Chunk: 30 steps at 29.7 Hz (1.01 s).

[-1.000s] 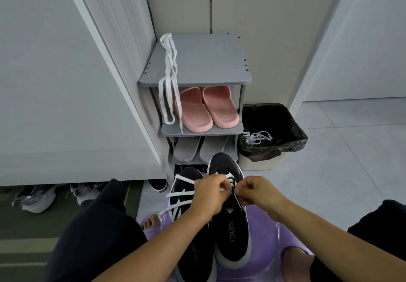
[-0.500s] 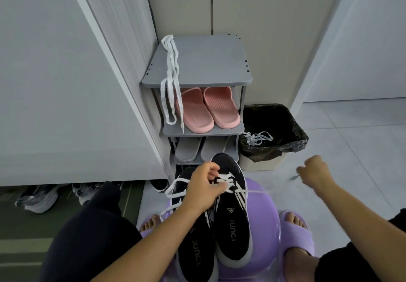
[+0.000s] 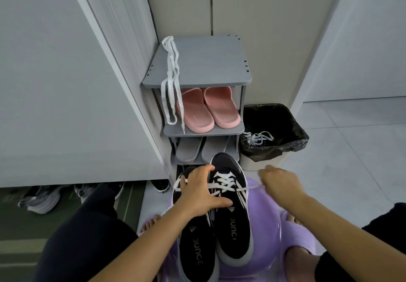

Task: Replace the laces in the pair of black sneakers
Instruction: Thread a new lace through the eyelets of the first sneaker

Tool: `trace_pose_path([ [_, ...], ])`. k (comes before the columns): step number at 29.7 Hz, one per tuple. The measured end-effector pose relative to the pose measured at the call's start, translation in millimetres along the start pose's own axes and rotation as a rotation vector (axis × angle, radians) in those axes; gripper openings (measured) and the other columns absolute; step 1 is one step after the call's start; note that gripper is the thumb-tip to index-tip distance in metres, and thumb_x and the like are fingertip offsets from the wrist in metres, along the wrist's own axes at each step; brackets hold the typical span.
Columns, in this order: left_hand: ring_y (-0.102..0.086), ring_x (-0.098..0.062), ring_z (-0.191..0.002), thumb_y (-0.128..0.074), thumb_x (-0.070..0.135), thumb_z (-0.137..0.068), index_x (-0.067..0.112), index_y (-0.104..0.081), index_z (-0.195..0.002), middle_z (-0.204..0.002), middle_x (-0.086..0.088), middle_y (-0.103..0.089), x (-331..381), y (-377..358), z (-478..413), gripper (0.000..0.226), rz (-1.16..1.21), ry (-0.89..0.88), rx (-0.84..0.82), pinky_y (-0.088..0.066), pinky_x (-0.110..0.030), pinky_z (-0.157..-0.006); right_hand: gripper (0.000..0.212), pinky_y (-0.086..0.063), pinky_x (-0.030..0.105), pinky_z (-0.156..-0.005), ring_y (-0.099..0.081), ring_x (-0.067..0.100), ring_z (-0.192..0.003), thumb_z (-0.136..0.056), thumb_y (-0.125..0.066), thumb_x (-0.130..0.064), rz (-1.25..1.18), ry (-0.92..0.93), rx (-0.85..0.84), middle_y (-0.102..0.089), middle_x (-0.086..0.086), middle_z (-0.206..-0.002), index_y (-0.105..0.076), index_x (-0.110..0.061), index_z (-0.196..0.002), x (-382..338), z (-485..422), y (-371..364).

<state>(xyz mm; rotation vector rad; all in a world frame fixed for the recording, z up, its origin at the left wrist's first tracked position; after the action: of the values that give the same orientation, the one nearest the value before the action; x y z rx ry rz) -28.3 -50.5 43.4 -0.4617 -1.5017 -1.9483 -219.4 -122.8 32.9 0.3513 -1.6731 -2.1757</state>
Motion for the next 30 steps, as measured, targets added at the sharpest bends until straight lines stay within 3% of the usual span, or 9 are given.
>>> trace_pose_path([
  [4, -0.022, -0.009, -0.127, -0.082, 0.041, -0.063, 0.027, -0.029, -0.138, -0.142, 0.006, -0.028, 0, 10, 3, 0.093, 0.057, -0.028, -0.001, -0.012, -0.046, -0.116, 0.036, -0.046, 0.029, -0.086, -0.055, 0.022, -0.116, -0.090, -0.043, -0.005, 0.158, -0.217, -0.271, -0.052, 0.003, -0.128, -0.051, -0.016, -0.124, 51, 9, -8],
  [7, -0.019, -0.010, -0.130, -0.082, 0.040, -0.062, 0.028, -0.026, -0.139, -0.143, 0.007, -0.025, 0, 16, 3, 0.096, 0.066, -0.029, -0.015, -0.010, -0.047, -0.116, 0.034, -0.041, 0.023, -0.087, -0.057, 0.020, -0.106, -0.088, -0.052, -0.014, -0.236, 0.028, -0.219, -0.045, 0.004, -0.124, -0.051, -0.016, -0.123, 21, -1, -17],
  [10, -0.018, -0.011, -0.133, -0.082, 0.044, -0.060, 0.028, -0.023, -0.141, -0.144, 0.008, -0.023, -1, 10, 1, 0.102, 0.017, -0.022, -0.048, -0.008, -0.046, -0.116, 0.014, -0.038, 0.009, -0.070, -0.054, 0.004, -0.076, -0.090, -0.058, -0.023, -0.700, 0.169, -0.147, -0.052, -0.007, -0.097, -0.059, -0.018, -0.102, -23, -2, -10],
  [16, -0.016, -0.012, -0.135, -0.082, 0.048, -0.058, 0.031, -0.024, -0.140, -0.146, 0.008, -0.024, -7, 7, -3, 0.102, 0.034, 0.009, -0.088, -0.005, -0.044, -0.117, 0.015, -0.035, 0.007, -0.053, -0.044, 0.000, -0.058, -0.088, -0.063, -0.018, -0.906, 0.113, -0.339, -0.054, -0.010, -0.069, -0.056, -0.024, -0.076, -20, -5, -7],
  [18, -0.015, -0.013, -0.135, -0.081, 0.049, -0.060, 0.032, -0.026, -0.138, -0.145, 0.008, -0.024, -9, 7, -4, 0.098, 0.039, 0.019, -0.114, -0.001, -0.043, -0.117, 0.012, -0.035, 0.013, -0.052, -0.046, 0.008, -0.061, -0.087, -0.062, -0.015, -0.788, 0.029, -0.407, -0.056, -0.002, -0.072, -0.060, -0.018, -0.076, 2, -8, -10],
  [21, -0.017, -0.012, -0.134, -0.080, 0.050, -0.060, 0.031, -0.028, -0.137, -0.144, 0.009, -0.026, -9, 7, -4, 0.094, 0.009, 0.002, -0.113, 0.000, -0.040, -0.117, 0.013, -0.042, 0.023, -0.066, -0.051, 0.018, -0.078, -0.085, -0.058, -0.019, -0.133, -0.161, -0.477, -0.056, 0.001, -0.085, -0.064, -0.010, -0.093, 52, -11, -17],
  [23, -0.021, -0.010, -0.131, -0.079, 0.051, -0.061, 0.031, -0.030, -0.135, -0.140, 0.009, -0.029, -9, 7, -4, 0.090, -0.006, -0.004, -0.114, 0.000, -0.042, -0.117, 0.012, -0.046, 0.026, -0.075, -0.056, 0.021, -0.088, -0.084, -0.057, -0.018, 0.013, -0.162, -0.482, -0.060, 0.000, -0.091, -0.063, -0.012, -0.092, 62, -11, -21],
  [26, -0.031, -0.003, -0.118, -0.078, 0.051, -0.064, 0.033, -0.041, -0.125, -0.127, 0.014, -0.041, -11, 10, -7, 0.074, 0.080, -0.004, -0.113, -0.011, -0.042, -0.116, 0.019, -0.042, 0.016, -0.076, -0.056, 0.009, -0.089, -0.086, -0.060, -0.018, -0.440, 0.053, -0.349, -0.058, -0.003, -0.105, -0.062, -0.018, -0.105, 26, -14, -16],
  [30, -0.048, -0.007, -0.119, -0.075, 0.047, -0.069, 0.042, -0.048, -0.111, -0.115, 0.019, -0.055, -18, 13, -14, 0.050, 0.221, -0.028, -0.114, -0.032, -0.037, -0.108, 0.012, -0.040, 0.012, -0.065, -0.048, -0.002, -0.063, -0.082, -0.069, -0.021, -0.913, 0.148, -0.341, -0.056, -0.008, -0.077, -0.059, -0.025, -0.086, -17, -9, -8],
])
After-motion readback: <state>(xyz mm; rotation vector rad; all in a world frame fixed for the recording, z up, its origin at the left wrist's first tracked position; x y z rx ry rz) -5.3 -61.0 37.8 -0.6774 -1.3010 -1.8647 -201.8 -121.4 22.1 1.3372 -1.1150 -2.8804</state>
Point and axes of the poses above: each hand's wrist, its own z-axis away from the middle knuckle, its own y-axis out of the back of the hand, x = y × z, the point moved 3 cm from there along -z, towards the middle knuckle
